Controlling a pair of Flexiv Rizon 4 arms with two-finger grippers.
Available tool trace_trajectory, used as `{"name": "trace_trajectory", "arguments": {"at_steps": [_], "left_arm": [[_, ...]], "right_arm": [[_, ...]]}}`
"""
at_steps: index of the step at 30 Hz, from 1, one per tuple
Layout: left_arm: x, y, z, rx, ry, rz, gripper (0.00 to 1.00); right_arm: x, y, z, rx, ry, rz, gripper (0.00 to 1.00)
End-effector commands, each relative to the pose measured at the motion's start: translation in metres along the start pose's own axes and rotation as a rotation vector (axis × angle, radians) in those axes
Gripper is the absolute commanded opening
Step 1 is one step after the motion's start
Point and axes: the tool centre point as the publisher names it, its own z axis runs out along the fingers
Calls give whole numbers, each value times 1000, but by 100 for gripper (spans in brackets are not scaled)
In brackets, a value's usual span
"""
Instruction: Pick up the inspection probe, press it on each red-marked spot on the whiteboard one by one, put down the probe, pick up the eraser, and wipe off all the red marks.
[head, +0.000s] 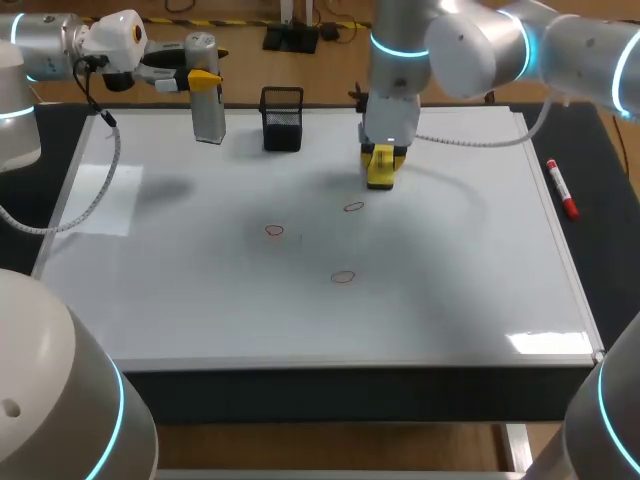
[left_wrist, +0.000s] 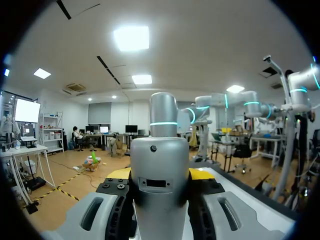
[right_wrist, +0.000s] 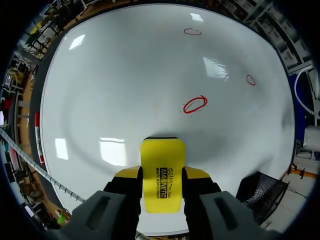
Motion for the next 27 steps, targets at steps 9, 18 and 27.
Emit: {"name": "trace_trajectory", "arguments": {"at_steps": [9,18,27], "left_arm": [[0,-1,0,-1,0,0,0],[0,-1,0,-1,0,0,0],[0,-1,0,-1,0,0,0]], "right_arm": [[22,-12,-35,49,-11,47,0],[60,-19,-54,94,-22,151,0],[113,-13,-57,108,-7,273,0]]}}
